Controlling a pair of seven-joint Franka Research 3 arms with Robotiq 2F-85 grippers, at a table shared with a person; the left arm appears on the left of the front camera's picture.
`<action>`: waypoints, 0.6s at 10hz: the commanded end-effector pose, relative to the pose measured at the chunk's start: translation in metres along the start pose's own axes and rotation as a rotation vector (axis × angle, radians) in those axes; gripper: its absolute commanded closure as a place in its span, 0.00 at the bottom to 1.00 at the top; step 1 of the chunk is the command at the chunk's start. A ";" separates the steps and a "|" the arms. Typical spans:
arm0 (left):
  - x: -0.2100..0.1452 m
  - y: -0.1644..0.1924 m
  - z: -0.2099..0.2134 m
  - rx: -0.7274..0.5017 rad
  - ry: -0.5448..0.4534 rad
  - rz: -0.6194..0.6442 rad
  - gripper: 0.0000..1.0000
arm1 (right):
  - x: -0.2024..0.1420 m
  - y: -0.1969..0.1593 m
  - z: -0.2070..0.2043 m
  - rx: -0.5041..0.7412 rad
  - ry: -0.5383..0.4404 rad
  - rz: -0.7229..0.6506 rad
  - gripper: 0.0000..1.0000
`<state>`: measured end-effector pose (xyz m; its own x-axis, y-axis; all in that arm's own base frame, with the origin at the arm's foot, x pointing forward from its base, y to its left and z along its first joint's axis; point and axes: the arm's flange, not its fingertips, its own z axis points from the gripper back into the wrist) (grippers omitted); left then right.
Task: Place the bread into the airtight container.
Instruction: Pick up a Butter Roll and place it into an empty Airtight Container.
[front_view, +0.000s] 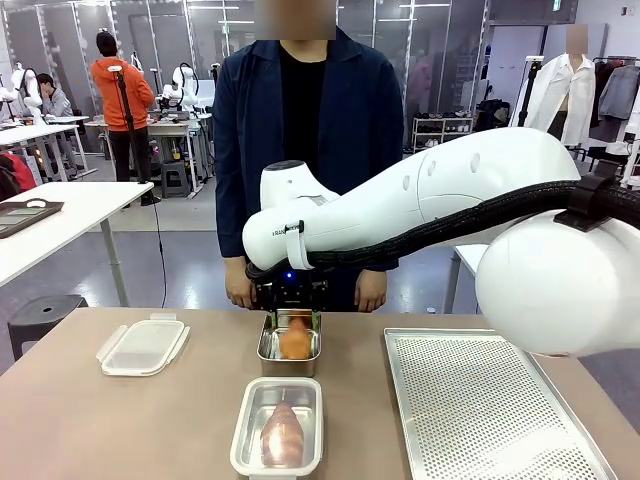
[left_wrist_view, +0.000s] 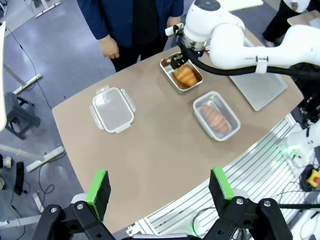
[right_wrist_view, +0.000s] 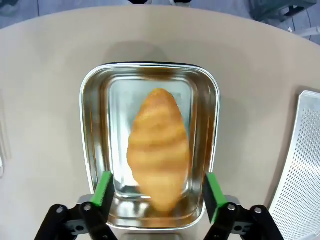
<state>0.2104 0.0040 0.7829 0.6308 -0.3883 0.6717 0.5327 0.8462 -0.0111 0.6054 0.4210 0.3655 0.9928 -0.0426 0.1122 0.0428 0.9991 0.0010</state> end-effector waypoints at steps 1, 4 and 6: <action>0.001 -0.001 0.000 -0.021 -0.004 -0.017 0.00 | 0.002 -0.003 0.000 0.015 -0.027 0.004 0.00; 0.001 -0.001 0.000 -0.021 -0.004 -0.017 0.00 | 0.001 0.000 0.000 0.004 -0.005 -0.001 0.00; 0.001 -0.001 0.000 -0.021 -0.004 -0.017 0.00 | 0.001 0.000 0.000 0.004 -0.005 -0.001 0.00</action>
<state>0.2104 0.0040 0.7829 0.6308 -0.3883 0.6717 0.5327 0.8462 -0.0110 0.6069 0.4200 0.3641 0.9925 -0.0411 0.1147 0.0403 0.9991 0.0099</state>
